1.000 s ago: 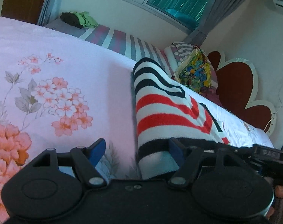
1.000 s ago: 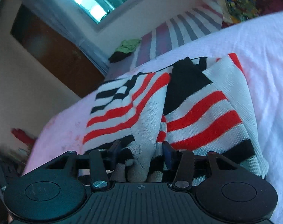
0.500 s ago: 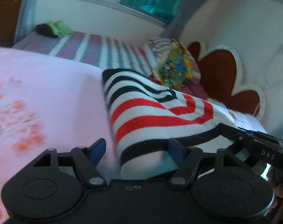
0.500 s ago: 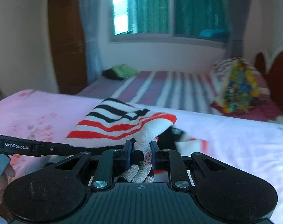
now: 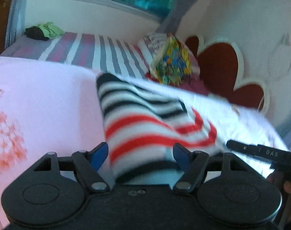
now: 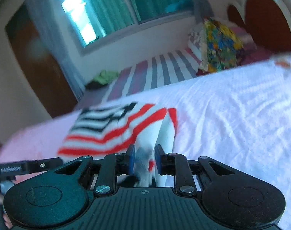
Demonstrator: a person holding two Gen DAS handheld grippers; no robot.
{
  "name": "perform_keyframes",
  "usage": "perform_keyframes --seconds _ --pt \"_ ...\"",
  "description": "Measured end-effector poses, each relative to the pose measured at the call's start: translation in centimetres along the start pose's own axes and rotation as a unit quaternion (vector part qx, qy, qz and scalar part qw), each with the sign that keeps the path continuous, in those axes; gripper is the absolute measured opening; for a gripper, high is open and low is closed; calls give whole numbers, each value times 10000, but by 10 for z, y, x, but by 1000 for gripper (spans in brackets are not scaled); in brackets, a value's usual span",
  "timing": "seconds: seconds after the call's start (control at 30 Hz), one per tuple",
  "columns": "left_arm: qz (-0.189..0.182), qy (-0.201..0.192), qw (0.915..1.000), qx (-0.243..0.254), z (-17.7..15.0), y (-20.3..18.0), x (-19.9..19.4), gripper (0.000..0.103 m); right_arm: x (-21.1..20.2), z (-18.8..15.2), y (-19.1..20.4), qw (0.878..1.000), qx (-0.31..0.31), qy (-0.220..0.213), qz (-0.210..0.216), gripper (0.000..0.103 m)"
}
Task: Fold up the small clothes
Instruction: 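Grasp the opposite side with the right gripper and fold it over the bundle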
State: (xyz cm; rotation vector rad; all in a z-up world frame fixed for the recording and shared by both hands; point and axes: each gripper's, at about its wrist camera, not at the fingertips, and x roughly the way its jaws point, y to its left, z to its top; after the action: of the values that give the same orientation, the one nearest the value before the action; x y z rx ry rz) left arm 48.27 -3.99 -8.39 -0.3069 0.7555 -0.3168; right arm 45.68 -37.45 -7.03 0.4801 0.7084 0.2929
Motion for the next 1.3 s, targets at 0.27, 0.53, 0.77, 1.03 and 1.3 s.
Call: perform_keyframes --seconds 0.27,0.53,0.77,1.03,1.3 --pt "-8 344 9982 -484 19 30 37 74 40 11 4 9988 -456 180 45 26" --pt "24 322 9990 -299 15 15 48 73 28 -9 28 9824 -1755 -436 -472 9" --pt "664 538 9935 748 15 -18 60 76 51 -16 11 9897 -1233 76 -723 9" --pt "909 214 9881 1218 23 -26 39 72 20 -4 32 9828 -1566 -559 -803 11" --pt "887 444 9853 1389 19 -30 39 70 44 -3 39 9813 -1650 215 -964 10"
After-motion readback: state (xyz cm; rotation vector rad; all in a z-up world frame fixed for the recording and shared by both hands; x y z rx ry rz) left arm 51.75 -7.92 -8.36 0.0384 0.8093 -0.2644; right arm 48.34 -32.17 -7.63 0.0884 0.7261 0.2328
